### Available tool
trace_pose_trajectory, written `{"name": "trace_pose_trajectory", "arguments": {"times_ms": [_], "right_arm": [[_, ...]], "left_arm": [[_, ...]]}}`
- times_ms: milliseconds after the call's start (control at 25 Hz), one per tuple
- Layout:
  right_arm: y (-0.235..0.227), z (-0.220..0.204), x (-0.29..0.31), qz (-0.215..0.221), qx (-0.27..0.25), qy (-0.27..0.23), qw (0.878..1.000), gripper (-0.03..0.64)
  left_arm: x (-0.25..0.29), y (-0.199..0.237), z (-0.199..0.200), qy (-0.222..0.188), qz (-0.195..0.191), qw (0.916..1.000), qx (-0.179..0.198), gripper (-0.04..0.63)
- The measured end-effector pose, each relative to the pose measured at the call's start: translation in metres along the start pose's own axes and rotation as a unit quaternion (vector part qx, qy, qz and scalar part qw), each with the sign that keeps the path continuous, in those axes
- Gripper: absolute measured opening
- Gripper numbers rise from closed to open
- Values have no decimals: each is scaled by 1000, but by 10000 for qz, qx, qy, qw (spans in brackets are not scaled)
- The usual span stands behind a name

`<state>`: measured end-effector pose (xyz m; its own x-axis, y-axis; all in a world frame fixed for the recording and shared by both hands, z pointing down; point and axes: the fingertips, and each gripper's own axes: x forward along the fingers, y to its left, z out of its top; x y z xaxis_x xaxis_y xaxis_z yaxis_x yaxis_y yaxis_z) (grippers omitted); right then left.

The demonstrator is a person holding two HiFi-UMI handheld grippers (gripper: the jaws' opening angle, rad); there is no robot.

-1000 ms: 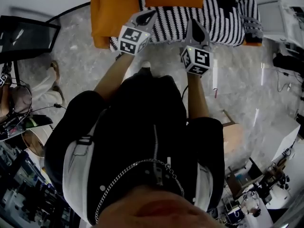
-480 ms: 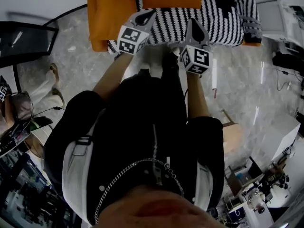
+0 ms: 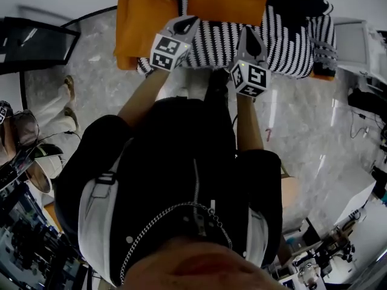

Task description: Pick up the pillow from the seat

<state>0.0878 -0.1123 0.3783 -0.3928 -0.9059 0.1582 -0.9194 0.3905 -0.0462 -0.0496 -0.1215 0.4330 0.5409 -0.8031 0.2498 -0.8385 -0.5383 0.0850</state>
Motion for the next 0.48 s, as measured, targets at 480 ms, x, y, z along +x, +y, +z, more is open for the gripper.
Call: {"name": "trace_pose_trajectory", "arguments": {"times_ms": [480], "right_arm": [[-107,14,88,520,463,2,9976,3]], "left_arm": [[106,14,28,404,700,9967,76,11]]}}
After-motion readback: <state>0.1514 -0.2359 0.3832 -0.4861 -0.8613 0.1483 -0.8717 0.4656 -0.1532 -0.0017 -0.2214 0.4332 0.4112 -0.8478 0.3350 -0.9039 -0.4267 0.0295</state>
